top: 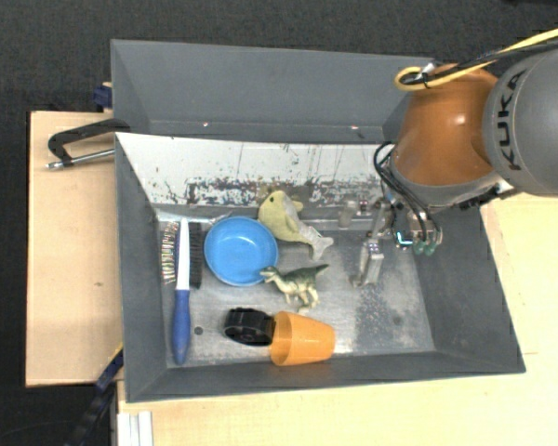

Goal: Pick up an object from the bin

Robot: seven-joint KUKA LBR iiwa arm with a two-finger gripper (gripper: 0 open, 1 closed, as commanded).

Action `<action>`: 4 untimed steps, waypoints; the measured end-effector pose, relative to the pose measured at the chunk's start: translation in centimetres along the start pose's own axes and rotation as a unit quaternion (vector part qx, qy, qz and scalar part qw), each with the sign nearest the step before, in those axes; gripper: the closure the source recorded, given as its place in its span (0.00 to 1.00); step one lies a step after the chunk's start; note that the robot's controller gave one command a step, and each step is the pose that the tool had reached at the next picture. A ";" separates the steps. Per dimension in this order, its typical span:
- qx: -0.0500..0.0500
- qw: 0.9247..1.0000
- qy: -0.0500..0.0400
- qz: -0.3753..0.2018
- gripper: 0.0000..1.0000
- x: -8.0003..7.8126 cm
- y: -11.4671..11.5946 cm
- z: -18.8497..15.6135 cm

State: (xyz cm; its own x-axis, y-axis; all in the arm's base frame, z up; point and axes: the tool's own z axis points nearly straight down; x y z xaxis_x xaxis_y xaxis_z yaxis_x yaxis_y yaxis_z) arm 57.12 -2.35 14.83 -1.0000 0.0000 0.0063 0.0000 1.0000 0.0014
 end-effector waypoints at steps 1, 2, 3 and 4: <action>0.000 1.000 0.001 -0.001 0.00 4.1 1.7 8.2; 0.000 0.995 -0.003 0.096 0.00 -2.3 4.4 7.6; 0.000 0.995 -0.004 0.095 1.00 -2.3 4.4 7.6; 0.000 0.995 -0.003 0.095 0.00 -2.2 4.5 7.6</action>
Offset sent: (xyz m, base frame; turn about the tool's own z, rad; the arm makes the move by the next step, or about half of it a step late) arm -0.0390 0.0156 -0.0783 0.0001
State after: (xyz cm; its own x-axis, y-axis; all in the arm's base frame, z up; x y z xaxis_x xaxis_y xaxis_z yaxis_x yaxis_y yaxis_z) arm 59.30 2.13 7.19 -0.9819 0.1896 -0.0005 0.1896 0.9819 0.0006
